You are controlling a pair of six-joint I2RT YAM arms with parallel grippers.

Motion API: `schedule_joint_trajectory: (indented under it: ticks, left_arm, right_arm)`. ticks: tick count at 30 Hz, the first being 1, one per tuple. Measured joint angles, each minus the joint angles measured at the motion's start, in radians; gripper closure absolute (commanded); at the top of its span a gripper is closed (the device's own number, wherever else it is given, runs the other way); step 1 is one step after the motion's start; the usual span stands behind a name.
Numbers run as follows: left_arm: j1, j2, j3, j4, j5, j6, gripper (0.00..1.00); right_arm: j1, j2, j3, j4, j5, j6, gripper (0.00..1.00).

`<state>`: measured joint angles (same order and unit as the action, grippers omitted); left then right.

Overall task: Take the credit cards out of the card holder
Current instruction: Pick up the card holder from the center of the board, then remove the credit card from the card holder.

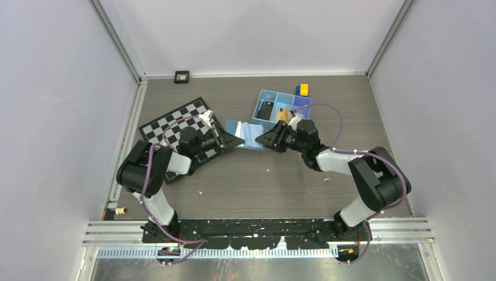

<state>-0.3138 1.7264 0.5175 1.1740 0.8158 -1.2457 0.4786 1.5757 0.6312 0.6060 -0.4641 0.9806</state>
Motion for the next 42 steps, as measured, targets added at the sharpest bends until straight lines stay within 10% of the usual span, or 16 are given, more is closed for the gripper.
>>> schedule_joint_trajectory:
  ticks: [9, 14, 20, 42]
  left_arm:
    - [0.005, 0.000, 0.000, -0.035, -0.004, 0.024, 0.85]
    - [0.006, 0.000, 0.000, -0.055, -0.004, 0.039, 0.43]
    - [0.005, -0.023, -0.018, -0.063, -0.013, 0.056, 0.18]
    - [-0.097, -0.159, 0.067, -0.599, -0.148, 0.364, 0.21]
  right_arm:
    - [-0.010, -0.034, -0.024, 0.050, -0.002, 0.014, 0.75]
    - [-0.009, -0.034, -0.023, 0.067, -0.011, 0.019, 0.88]
    - [-0.009, -0.034, -0.023, 0.016, -0.008, -0.006, 0.89]
    - [0.243, -0.070, 0.185, -0.459, 0.276, -0.349, 0.89]
